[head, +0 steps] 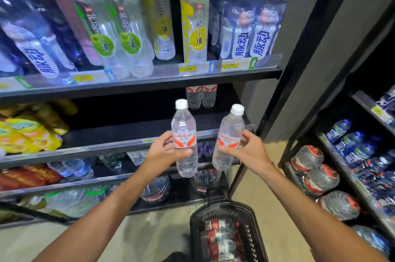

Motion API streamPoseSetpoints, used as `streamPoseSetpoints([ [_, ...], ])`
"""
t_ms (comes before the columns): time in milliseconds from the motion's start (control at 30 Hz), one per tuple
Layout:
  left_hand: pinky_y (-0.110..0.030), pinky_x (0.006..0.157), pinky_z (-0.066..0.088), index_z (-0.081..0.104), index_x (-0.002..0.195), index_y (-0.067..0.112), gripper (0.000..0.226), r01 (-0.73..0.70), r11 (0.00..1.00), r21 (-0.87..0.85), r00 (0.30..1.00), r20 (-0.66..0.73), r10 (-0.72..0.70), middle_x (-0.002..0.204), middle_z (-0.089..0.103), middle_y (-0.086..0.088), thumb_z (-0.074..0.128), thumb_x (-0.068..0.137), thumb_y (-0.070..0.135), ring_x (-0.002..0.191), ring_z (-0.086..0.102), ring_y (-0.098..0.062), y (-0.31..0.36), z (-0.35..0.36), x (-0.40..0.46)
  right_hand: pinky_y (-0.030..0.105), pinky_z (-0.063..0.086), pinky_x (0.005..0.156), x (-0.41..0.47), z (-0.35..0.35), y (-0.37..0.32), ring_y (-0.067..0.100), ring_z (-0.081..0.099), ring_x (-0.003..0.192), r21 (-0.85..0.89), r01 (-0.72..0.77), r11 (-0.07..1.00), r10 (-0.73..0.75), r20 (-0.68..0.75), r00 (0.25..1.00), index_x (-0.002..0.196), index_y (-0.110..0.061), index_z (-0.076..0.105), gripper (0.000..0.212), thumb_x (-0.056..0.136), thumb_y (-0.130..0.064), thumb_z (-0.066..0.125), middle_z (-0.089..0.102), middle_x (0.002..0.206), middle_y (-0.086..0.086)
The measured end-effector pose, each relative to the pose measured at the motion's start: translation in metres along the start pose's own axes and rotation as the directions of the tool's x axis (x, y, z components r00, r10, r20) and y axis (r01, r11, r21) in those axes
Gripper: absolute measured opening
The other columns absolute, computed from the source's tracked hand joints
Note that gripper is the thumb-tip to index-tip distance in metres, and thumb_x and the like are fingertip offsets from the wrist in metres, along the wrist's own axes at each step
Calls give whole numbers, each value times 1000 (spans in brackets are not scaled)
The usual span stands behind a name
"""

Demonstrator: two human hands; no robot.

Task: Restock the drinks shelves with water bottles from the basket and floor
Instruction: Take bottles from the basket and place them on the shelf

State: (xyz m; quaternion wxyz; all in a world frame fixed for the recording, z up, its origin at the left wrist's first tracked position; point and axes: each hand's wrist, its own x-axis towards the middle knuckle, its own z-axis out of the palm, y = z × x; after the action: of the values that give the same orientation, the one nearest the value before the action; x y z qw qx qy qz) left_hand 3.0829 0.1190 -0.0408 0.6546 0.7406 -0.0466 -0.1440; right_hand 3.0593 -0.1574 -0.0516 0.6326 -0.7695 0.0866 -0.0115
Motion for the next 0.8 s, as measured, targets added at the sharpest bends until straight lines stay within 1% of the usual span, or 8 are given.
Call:
streamPoseSetpoints([
  [100, -36, 98, 56, 65, 123, 24, 56, -8, 1000, 21, 1000, -16, 8, 117, 76, 3, 90, 74, 13, 110, 72, -17, 1, -6, 17, 7, 53, 74, 22, 5, -6, -2, 73, 94, 25, 53, 998, -51, -64, 997, 112, -27, 65, 61, 61, -22, 98, 76, 103, -21],
  [233, -31, 98, 56, 64, 125, 21, 57, -53, 998, 36, 998, -19, 53, 116, 76, 2, 90, 74, 11, 110, 72, -15, 3, -14, 29, 18, 55, 88, 47, 18, -11, 3, 68, 108, -18, 160, 987, -161, -152, 975, 124, -28, 58, 74, 62, -28, 97, 71, 116, -14],
  [367, -24, 98, 55, 65, 123, 20, 57, -103, 990, 91, 992, -62, 109, 113, 76, 4, 90, 73, 10, 109, 71, -9, 6, -16, 31, 3, 47, 84, 72, 28, -7, -13, 58, 109, -75, 264, 962, -273, -170, 947, 125, -28, 55, 76, 63, -21, 98, 63, 115, -31],
  [433, -28, 98, 56, 65, 124, 18, 58, -114, 987, 115, 990, -72, 123, 114, 75, 2, 90, 73, 8, 110, 70, -11, 6, -17, 31, 2, 45, 84, 87, 29, -4, -15, 57, 109, -96, 275, 957, -287, -149, 946, 126, -26, 54, 77, 63, -18, 98, 61, 114, -33],
  [600, -35, 101, 56, 63, 126, 13, 61, -128, 982, 140, 985, -100, 143, 117, 74, -2, 90, 72, 5, 113, 69, -16, 2, -21, 28, 7, 49, 87, 126, 29, 6, -6, 63, 106, -123, 226, 966, -236, -71, 969, 122, -25, 52, 70, 68, -14, 95, 65, 113, -21],
  [700, -37, 101, 56, 63, 126, 15, 62, -133, 981, 142, 982, -114, 150, 117, 74, -1, 92, 70, 8, 113, 70, -15, 0, -25, 26, 23, 55, 92, 145, 29, 16, 10, 69, 106, -162, 182, 970, -191, -41, 981, 117, -15, 58, 60, 70, -16, 94, 72, 112, -3],
  [733, -37, 101, 56, 63, 126, 16, 63, -131, 982, 139, 982, -118, 147, 117, 74, 0, 92, 70, 9, 113, 70, -15, -1, -25, 26, 27, 56, 94, 151, 28, 19, 11, 70, 105, -168, 169, 971, -176, -29, 984, 116, -14, 58, 57, 71, -17, 93, 73, 113, 0],
  [800, -38, 102, 56, 63, 126, 19, 64, -132, 981, 140, 981, -121, 149, 118, 74, 3, 93, 70, 11, 113, 70, -15, -2, -26, 27, 28, 56, 96, 160, 28, 24, 9, 70, 106, -168, 145, 975, -148, -6, 989, 117, -15, 58, 55, 73, -19, 91, 73, 114, -1],
])
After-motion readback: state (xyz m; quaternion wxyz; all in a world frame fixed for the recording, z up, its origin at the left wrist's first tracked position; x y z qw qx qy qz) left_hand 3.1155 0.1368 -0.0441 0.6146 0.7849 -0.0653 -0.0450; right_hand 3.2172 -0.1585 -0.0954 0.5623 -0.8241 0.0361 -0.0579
